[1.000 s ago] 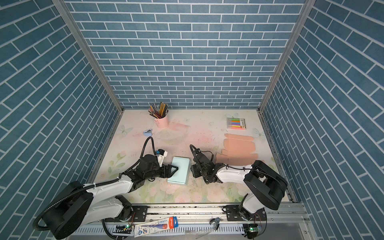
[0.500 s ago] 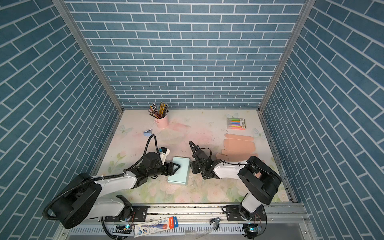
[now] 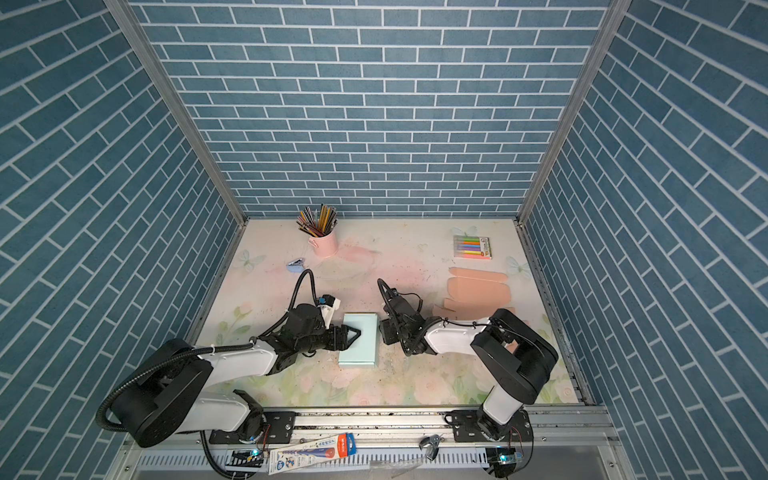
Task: Fold the paper box
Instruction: 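Hold both grippers beside the box and nudge it into place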
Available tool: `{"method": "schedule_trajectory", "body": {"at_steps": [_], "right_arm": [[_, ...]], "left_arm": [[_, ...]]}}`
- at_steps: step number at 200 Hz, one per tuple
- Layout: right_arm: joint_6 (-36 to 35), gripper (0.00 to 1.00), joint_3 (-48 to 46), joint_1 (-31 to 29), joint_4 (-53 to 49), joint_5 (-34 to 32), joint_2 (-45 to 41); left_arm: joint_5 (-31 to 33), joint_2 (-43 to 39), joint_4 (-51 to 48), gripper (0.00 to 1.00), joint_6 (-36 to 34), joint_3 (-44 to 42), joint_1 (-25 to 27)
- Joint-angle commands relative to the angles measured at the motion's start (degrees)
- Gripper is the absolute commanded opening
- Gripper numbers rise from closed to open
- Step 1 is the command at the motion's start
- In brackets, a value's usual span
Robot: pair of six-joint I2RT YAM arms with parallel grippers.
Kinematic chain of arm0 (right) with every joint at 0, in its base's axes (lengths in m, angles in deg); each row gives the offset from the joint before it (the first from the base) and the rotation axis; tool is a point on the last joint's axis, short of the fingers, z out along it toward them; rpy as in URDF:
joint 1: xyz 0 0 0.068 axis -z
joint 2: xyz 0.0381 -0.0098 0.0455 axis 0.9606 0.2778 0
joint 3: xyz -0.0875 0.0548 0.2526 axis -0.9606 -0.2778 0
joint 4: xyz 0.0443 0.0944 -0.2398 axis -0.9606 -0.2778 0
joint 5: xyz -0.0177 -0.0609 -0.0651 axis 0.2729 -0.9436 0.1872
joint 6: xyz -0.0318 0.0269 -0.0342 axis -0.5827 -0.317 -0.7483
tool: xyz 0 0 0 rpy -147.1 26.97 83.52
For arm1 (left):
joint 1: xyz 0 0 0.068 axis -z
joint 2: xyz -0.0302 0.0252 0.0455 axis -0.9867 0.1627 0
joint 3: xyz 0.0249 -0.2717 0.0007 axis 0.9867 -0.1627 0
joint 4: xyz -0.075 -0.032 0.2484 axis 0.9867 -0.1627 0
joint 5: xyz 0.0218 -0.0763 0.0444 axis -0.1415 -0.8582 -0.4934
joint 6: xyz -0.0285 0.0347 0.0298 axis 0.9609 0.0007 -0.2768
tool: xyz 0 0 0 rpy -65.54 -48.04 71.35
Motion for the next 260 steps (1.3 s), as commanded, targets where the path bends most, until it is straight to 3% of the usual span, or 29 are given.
{"method": "schedule_trajectory", "body": {"at_steps": [1,58,144,260], "right_arm": [[0.08,0.53,1.72,-1.92,1.06,4.05,1.14],[0.23,0.53,2.49,-3.8,4.86,6.78,0.84],[0.61,0.54,2.73,-3.63,3.93,4.6,1.11],[2.63,0.53,-7.74,-3.25,3.75,1.76,-7.52]], "left_arm": [[-2.98,0.16,3.02,0.81,-0.23,1.44,-0.01],[-3.87,-0.37,3.56,0.81,0.14,1.1,0.04],[-4.33,-1.71,3.6,0.81,0.63,0.05,0.35],[-1.56,-11.38,-4.49,0.81,0.47,-3.37,-0.57]]}}
